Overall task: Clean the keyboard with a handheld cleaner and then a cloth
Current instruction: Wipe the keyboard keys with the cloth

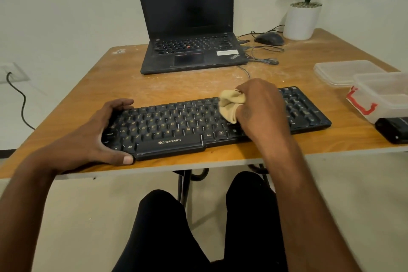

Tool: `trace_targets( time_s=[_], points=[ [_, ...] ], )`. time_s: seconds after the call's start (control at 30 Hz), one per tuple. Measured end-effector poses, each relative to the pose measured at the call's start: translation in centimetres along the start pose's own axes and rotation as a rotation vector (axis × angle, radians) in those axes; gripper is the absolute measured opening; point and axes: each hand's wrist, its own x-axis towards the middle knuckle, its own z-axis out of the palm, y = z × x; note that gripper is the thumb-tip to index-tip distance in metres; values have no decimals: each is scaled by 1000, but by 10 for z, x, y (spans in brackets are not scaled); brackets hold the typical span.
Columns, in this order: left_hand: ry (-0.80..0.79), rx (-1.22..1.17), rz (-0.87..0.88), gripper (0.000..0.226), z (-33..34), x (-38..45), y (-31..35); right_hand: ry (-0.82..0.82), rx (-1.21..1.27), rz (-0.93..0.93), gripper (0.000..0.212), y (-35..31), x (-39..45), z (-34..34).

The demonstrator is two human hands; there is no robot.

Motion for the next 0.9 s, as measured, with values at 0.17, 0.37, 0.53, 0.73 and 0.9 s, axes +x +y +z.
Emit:
trace_targets(
  time_s=[0.17,0.37,0.53,0.73,0.9],
  points=[
    [6,2,5,130,0,1,-1,54,-64,-27,30,1,-4,8],
    [2,-6,1,128,0,0,-2,-5,-52,-115,33,-23,-11,21],
    [-8,-1,-2,126,0,0,-3,-7,-64,-40,31,-4,-8,4],
    [-6,1,-10,130,-1,1,-4,31,-105,12,35,2,-11,-3],
    [-12,0,-16,127,0,0,-4,-37,-51,-106,33,-21,-19,14]
  ],
)
